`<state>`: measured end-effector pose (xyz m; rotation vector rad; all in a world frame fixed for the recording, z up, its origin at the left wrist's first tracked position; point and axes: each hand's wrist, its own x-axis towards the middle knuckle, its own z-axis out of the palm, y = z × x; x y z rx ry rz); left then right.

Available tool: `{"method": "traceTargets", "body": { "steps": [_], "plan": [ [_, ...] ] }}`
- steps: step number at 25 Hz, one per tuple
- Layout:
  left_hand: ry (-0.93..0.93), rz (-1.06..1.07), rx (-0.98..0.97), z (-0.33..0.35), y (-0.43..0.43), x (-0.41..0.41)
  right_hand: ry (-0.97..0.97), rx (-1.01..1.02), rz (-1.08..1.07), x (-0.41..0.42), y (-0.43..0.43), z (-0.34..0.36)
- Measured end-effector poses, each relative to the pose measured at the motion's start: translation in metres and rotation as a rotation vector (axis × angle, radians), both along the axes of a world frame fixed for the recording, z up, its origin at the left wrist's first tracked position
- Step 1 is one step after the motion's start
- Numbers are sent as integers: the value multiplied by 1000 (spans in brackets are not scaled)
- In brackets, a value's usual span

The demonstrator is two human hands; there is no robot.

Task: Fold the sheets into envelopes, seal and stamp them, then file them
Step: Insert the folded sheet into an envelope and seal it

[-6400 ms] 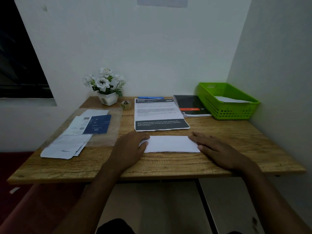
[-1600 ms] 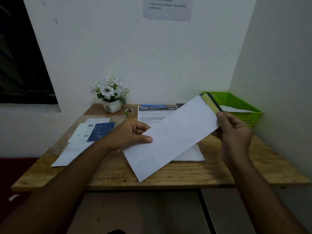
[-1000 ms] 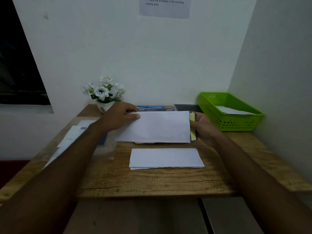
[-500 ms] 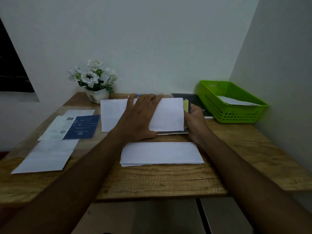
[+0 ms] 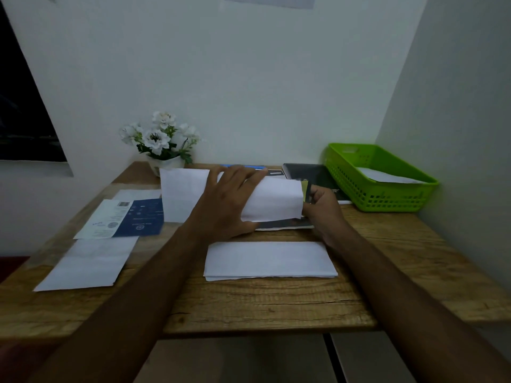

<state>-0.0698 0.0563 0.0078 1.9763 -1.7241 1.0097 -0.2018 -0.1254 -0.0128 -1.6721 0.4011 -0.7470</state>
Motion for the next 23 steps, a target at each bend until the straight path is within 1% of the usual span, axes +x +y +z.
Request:
{"method": "traceTargets", "body": {
  "steps": [2,4,6,8,9,12,13,14,16,20,21,23],
  "plan": [
    [13,-8,-6,1,3,2,-30,7,38,-6,2,1],
    [25,-5,-10,2,6,6,-49,-45,-4,-12,1,4],
    [46,-10,-22,2,9,13,36,-227,-132,-21,0,7],
    [67,-23,-45,1,10,20,208,-421,-211,-38,5,9],
    [78,-30,-55,0,9,23,321,-474,-198,-50,10,10],
    [105,-57,-71,-2,6,30,781,-689,-27,-88,26,14],
    [114,-64,-73,-3,5,31,905,-777,15,-95,29,15],
    [125,-70,-74,-4,5,32,970,-836,33,-98,32,16],
    [149,-74,-67,-6,6,34,975,-816,44,-97,35,21],
    [198,-65,-67,-7,12,39,906,-637,98,-99,30,28],
    [204,-61,-72,-6,13,40,849,-571,113,-102,27,27],
    [206,-51,-80,-6,14,42,672,-403,130,-108,21,23]
  ]
}}
